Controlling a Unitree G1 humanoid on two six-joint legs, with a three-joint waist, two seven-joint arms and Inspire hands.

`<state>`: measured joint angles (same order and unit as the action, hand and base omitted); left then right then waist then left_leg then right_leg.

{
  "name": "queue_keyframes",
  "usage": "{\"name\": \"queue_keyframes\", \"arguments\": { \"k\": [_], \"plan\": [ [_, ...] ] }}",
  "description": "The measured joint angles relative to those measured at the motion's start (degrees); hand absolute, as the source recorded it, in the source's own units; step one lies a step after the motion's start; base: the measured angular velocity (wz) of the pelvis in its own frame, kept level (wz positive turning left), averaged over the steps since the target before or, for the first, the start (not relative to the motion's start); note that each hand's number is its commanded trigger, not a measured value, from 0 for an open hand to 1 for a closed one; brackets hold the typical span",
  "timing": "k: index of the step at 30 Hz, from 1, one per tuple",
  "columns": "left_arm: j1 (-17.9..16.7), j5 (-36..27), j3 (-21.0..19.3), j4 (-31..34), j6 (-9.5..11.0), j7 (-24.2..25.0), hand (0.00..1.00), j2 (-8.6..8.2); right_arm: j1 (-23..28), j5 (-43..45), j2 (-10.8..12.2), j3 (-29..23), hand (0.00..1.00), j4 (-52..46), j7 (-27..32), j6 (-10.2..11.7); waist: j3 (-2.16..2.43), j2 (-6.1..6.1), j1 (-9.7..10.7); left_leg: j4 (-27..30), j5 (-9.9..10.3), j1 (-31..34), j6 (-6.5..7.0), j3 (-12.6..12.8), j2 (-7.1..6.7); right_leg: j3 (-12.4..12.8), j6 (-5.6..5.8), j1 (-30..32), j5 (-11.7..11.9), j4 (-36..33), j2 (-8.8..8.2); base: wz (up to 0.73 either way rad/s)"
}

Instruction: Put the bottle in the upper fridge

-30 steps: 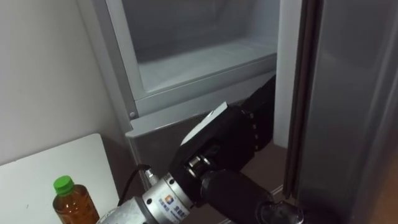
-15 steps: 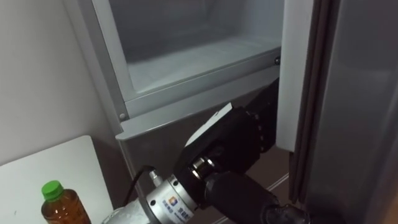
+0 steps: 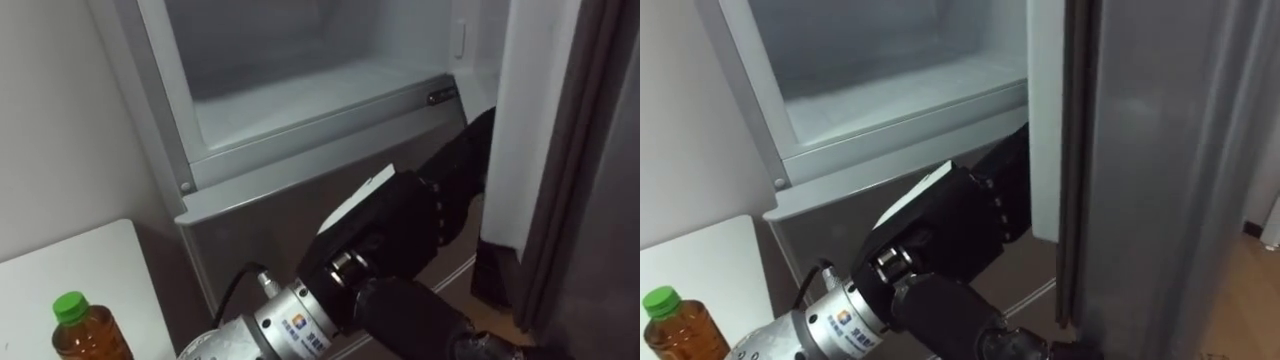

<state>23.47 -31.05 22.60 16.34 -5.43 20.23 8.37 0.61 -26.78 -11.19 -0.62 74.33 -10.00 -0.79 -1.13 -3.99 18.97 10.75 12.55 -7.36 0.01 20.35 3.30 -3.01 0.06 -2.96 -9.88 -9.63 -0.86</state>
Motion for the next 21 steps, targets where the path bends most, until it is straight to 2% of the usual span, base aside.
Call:
{"name": "queue_keyframes", "arguments": {
  "k": [7,10,12,16,21],
  "plan": [
    [3.37,-0.02,0.88,-2.97,-0.14,0.13,0.0,-0.86,0.01,-0.02,-0.34,1.6,0.0,-0.15,0.67,0.0,0.05,-0.15,0.3,0.06,-0.01,-0.75,-0.01,1.56,0.24,1.37,-0.21,0.03,0.13,-0.06,0.27,-0.14],
    [3.71,-0.02,1.24,-2.98,-0.14,0.21,0.0,-0.89,0.18,-0.04,-0.64,1.6,0.0,-0.15,0.65,0.0,0.07,-0.19,1.39,0.13,-0.01,-0.77,-0.01,1.71,0.26,1.6,-0.22,0.11,0.13,-0.07,0.32,-0.03],
    [4.48,-0.01,2.03,-3.32,-0.14,0.16,0.0,-0.88,0.57,-0.33,-1.09,1.65,0.0,-0.15,0.7,0.0,0.13,-0.29,1.38,0.17,-0.01,-0.79,-0.02,2.01,0.29,1.82,-0.22,0.17,0.13,-0.07,0.36,-0.08],
    [4.66,-0.01,2.48,-3.32,-0.13,0.02,0.0,-0.89,0.86,-0.49,-1.9,1.95,0.0,-0.15,1.26,-0.04,0.53,-0.89,1.36,0.2,0.0,-0.65,-0.02,3.03,0.44,2.82,-0.33,0.84,0.21,-0.26,0.53,-0.14],
    [5.3,-0.01,2.64,-3.32,-0.14,0.04,0.0,-0.77,0.98,-0.5,-1.94,2.18,0.0,-0.18,1.68,-0.03,0.53,-0.89,1.56,0.26,0.15,-0.49,-0.29,3.19,1.0,2.92,-0.65,1.0,0.37,-0.12,1.1,-0.01]
  ]
}}
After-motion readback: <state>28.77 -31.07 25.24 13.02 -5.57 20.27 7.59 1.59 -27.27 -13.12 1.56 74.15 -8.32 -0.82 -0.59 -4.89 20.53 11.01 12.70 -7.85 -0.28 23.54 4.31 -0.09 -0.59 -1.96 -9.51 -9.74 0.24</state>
